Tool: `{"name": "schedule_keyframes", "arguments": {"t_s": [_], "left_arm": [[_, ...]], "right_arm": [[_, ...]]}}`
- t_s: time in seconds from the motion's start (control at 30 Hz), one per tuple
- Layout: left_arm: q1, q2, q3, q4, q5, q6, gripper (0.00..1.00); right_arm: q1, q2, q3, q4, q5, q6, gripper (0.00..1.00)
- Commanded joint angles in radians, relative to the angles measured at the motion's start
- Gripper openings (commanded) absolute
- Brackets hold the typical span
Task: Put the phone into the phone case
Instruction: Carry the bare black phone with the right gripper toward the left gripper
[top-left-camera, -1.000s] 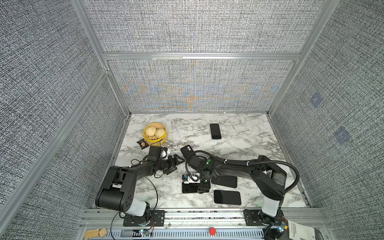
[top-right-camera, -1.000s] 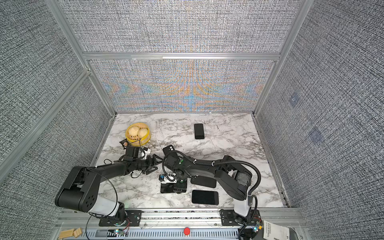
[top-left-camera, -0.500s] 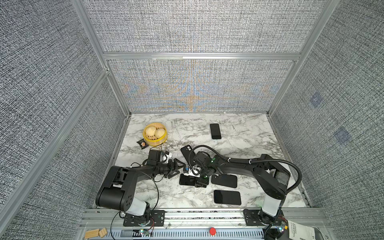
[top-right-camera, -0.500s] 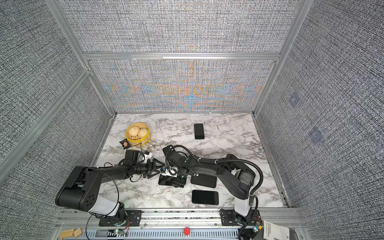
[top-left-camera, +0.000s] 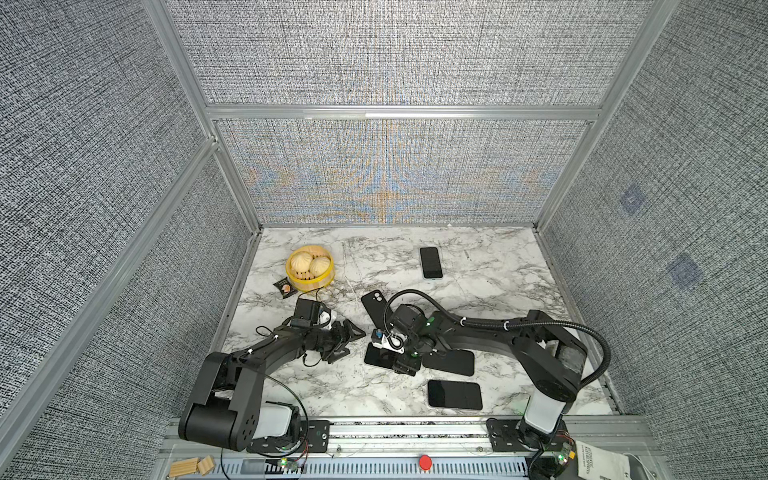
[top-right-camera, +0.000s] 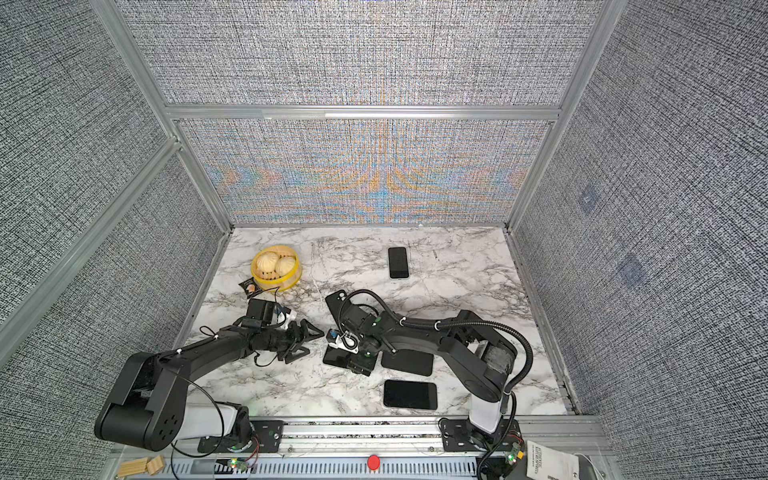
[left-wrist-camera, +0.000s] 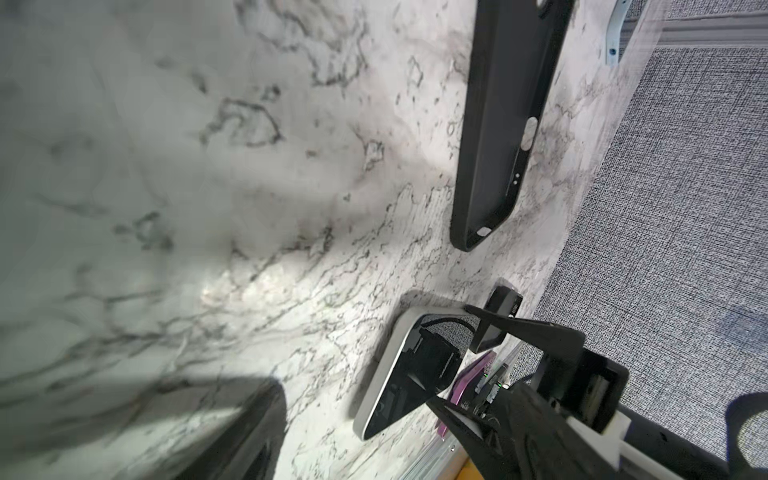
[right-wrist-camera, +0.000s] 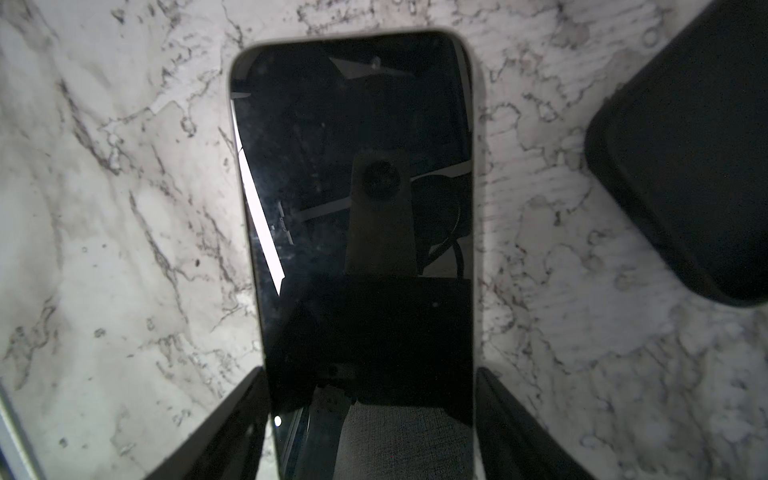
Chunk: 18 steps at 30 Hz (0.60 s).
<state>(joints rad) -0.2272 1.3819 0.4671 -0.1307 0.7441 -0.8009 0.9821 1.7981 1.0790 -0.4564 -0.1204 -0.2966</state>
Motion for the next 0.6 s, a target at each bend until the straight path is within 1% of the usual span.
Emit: {"name": "schedule_keyframes", "arguments": {"t_s": [0.0, 0.07, 0.13, 0.33, 0.57], "left_arm": [[-0.002, 0.023, -0.028, -0.069, -0.097, 0.007, 0.86], [-0.003, 0.025, -0.034, -0.054, -0.097, 0.002, 0.86], [-0.002, 0.026, -0.035, -0.048, -0.100, 0.002, 0.86], [-0.003, 0.047, -0.047, -0.009, -0.093, -0.005, 0.86], [-0.003, 0.067, -0.053, 0.027, -0.079, -0.011, 0.86]], "right_arm": [[0.024, 0.007, 0.026, -0.053, 0.038, 0.014, 0.92], [0.034, 0.022, 0.051, -0.080, 0.044, 0.003, 0.95], [0.036, 0.040, 0.077, -0.110, 0.051, -0.011, 0.96], [0.025, 0.097, 0.152, -0.181, 0.069, -0.074, 0.96], [0.001, 0.143, 0.211, -0.223, 0.051, -0.090, 0.96]]}}
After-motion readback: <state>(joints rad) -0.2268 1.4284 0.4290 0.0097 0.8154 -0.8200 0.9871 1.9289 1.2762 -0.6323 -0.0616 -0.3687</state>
